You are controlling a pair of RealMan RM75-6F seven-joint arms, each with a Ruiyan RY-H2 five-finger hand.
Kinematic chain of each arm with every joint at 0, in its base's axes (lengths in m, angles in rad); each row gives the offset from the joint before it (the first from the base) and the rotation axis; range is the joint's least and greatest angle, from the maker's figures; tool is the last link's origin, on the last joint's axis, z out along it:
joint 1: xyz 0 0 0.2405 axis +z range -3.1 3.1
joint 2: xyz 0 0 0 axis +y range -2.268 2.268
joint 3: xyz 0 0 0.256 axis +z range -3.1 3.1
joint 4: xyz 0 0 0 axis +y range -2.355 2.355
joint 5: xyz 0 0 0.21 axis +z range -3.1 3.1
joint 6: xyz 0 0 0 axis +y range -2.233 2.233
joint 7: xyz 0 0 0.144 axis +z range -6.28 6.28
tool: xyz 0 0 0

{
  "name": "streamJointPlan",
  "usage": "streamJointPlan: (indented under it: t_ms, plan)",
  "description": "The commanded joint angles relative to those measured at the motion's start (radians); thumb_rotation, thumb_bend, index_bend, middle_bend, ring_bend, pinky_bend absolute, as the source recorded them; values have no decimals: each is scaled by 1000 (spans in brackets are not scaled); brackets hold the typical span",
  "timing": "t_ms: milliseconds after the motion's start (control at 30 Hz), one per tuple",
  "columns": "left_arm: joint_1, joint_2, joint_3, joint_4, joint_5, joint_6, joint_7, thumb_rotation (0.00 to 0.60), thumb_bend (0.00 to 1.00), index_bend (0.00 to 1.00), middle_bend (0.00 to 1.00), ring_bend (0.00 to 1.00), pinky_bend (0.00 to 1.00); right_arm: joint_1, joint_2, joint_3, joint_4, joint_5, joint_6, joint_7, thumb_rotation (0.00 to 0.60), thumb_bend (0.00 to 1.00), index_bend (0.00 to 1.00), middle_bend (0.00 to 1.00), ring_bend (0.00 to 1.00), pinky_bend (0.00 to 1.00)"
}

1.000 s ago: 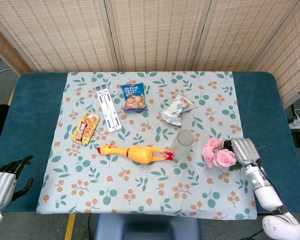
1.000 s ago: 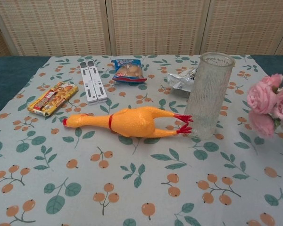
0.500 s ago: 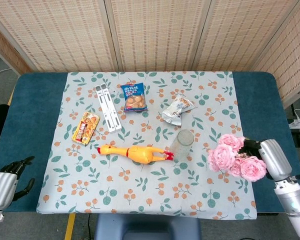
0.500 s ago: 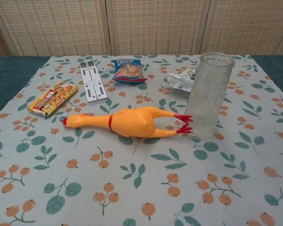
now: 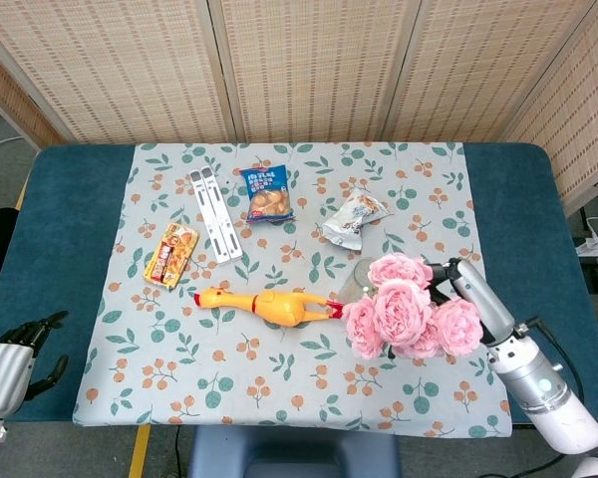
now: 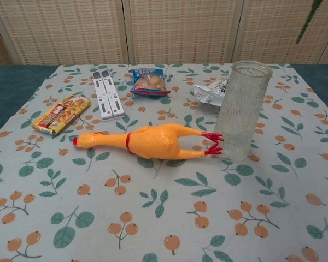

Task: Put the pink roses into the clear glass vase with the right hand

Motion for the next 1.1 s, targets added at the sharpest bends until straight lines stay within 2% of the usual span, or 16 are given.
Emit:
streamJointPlan:
  t_ms: [33,67,100,133,267,567,833,1100]
  plan:
    - [1,1,-1,0,1,4,-2,600,371,188,328,336,479,24,-22,23,-4,44,-16,16,600,690,913,887,1000,987]
    - [2,1,-1,0,2,6,-4,600,371,188,329,336,479,38,-34,34,-1,78,-31,16,600,693,913,888,1000,987]
    - [2,1,-1,0,2,6,-4,600,371,188,329,336,479,63,-54,50,9,152,-74,75,600,695,913,888,1000,987]
    - [2,1,-1,0,1,5,-3,600,371,188,329,336,479,77,-57,60,21,181,-99,111,600,697,913,888,1000,987]
    - [1,-1,0,0,1,1,2,600,372,188,329,336,480,102,-62,72,79,220,-166,202,600,703,913,888,1000,987]
    - [-1,-1,1,-1,1,-3,9,600,372,188,330,336,479,140,-107,64,214,179,-266,409,600,704,913,887,1000,987]
    - [-1,0,1,-1,1,-3,7,600,372,188,330,337,480,145,-121,51,242,135,-263,441,600,704,913,888,1000,987]
    - [0,-1,1,-2,0,-3,7,600,372,188,331,336,480,141,-134,35,284,145,-269,466,600,704,913,888,1000,987]
